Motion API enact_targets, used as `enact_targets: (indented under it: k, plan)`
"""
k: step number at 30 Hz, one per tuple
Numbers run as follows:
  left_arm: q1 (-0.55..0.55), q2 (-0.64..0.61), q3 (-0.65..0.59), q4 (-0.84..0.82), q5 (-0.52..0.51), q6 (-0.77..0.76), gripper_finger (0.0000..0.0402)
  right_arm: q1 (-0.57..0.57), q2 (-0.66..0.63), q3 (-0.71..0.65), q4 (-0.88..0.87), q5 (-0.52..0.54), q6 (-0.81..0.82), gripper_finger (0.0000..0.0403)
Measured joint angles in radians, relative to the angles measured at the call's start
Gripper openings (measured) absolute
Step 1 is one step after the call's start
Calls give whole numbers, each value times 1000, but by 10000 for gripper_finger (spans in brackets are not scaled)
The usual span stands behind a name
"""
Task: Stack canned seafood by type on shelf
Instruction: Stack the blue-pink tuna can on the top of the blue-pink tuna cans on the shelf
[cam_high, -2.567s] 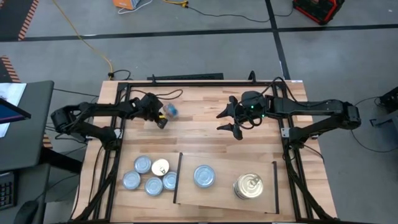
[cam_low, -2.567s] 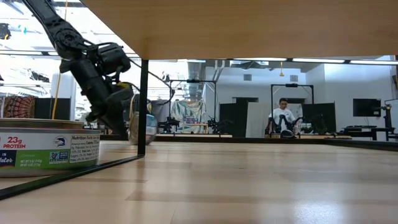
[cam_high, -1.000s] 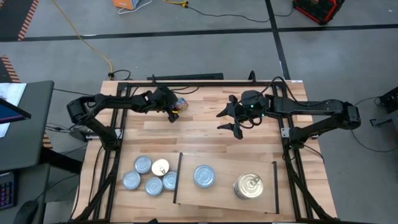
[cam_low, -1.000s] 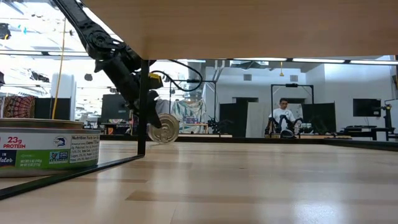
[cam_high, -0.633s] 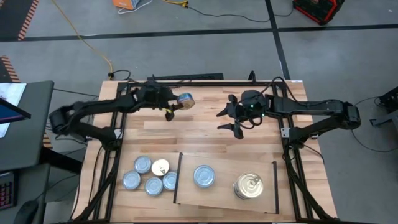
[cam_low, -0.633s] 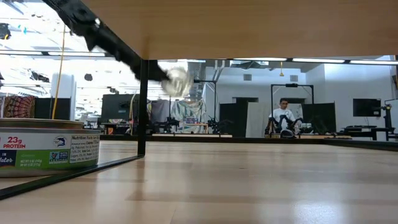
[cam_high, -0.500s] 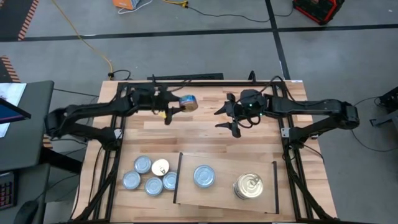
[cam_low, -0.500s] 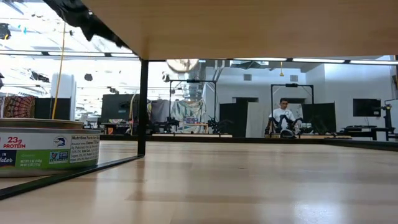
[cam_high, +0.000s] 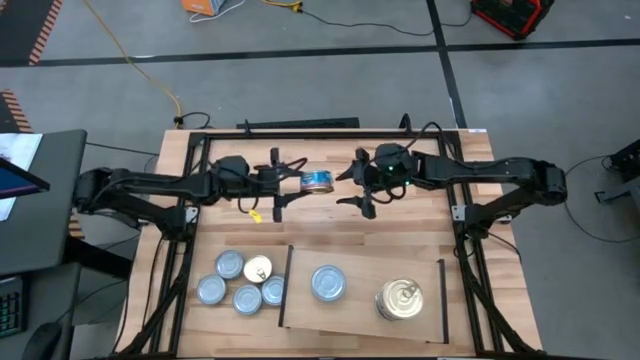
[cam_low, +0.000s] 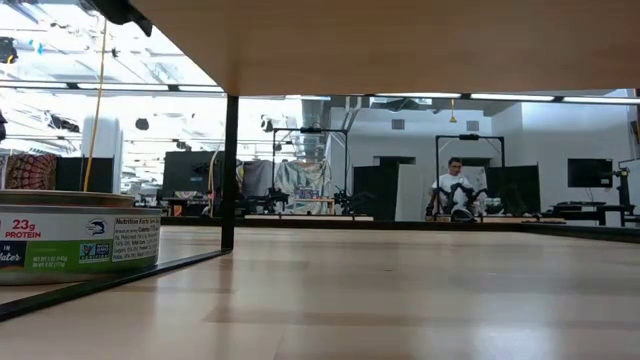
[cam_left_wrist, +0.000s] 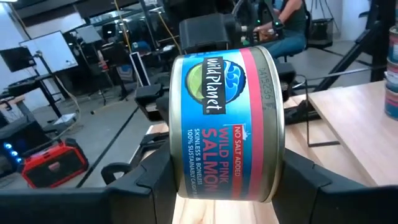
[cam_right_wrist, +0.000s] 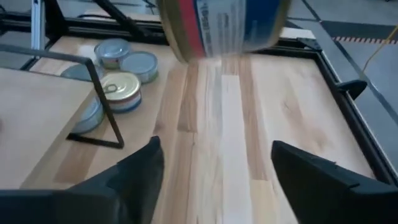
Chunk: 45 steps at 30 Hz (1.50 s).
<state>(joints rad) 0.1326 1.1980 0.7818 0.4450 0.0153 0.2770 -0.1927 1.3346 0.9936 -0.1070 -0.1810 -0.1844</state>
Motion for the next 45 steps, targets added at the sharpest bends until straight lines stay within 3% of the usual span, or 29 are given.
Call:
enact_targets:
  k: [6,12,17,23,26,30,33,38,45]
  plan:
    - [-2,80,66,-1,-6,-9,187,10,10,31,112,0,-16,387]
    - [-2,136,100,-4,-21,-24,187,17,10,60,123,-1,-34,387]
    - [-2,145,107,-11,-21,-52,187,10,8,79,118,-1,-36,335]
    - [-1,145,107,-39,-19,-73,187,7,6,83,99,-2,-37,224]
    - [-2,140,108,-43,-20,-46,226,7,5,84,76,-2,-34,208]
    - [-8,91,109,-55,-106,-8,328,7,-19,97,-29,0,-12,208]
    - [-16,53,109,-94,-173,19,372,7,-51,148,-139,-2,37,208]
    - [-63,28,108,-101,-176,37,374,9,-74,283,-354,-25,213,208]
    - [-188,29,107,-138,-284,74,345,-11,-73,497,-665,-271,501,221]
